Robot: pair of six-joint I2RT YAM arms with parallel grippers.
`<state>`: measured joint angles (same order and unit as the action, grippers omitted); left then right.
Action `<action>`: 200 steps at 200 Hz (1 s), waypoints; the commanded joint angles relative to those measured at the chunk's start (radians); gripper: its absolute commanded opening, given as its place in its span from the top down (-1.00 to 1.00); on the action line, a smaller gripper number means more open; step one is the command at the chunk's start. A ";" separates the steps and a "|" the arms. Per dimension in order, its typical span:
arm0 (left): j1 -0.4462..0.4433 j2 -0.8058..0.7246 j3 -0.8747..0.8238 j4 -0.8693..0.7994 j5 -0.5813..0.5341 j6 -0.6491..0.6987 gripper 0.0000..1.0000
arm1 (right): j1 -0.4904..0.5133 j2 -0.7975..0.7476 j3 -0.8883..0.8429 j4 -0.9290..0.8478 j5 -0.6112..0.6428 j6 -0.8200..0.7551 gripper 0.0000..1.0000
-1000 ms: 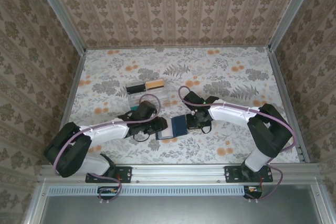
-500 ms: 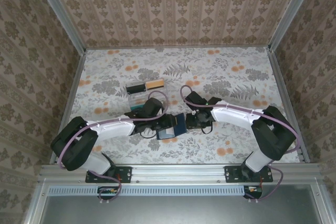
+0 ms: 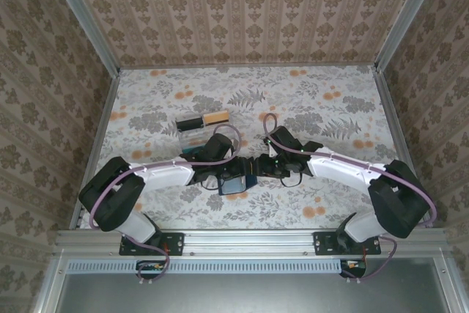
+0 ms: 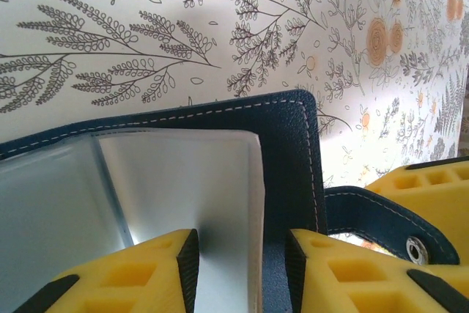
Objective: Take the credit cards out of the card holder
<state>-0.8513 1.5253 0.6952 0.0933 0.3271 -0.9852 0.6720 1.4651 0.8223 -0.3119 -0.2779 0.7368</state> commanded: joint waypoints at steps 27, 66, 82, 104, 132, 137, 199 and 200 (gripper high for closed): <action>-0.005 -0.049 0.010 -0.030 -0.021 0.029 0.23 | 0.001 0.073 -0.022 0.032 -0.021 0.018 0.25; 0.011 -0.133 -0.016 -0.093 -0.063 0.034 0.22 | 0.001 0.111 -0.013 -0.010 0.029 -0.013 0.54; 0.021 -0.185 -0.037 -0.143 -0.098 0.037 0.18 | 0.001 0.124 -0.009 -0.021 0.042 -0.023 0.67; 0.038 -0.249 -0.072 -0.217 -0.146 0.041 0.12 | 0.001 0.135 -0.009 -0.020 0.045 -0.024 0.80; 0.061 -0.295 -0.135 -0.263 -0.178 0.017 0.10 | 0.001 0.143 -0.009 -0.019 0.045 -0.024 0.92; 0.063 -0.298 -0.144 -0.262 -0.178 0.009 0.10 | 0.001 0.146 -0.009 -0.018 0.045 -0.024 0.95; 0.067 -0.268 -0.186 -0.202 -0.152 -0.007 0.12 | 0.003 0.150 -0.008 -0.017 0.035 -0.022 0.96; 0.067 -0.267 -0.186 -0.201 -0.151 -0.007 0.11 | 0.003 0.150 -0.009 -0.017 0.035 -0.022 0.97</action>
<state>-0.7887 1.2446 0.5163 -0.1272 0.1776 -0.9760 0.6720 1.5993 0.8139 -0.2977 -0.2588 0.7250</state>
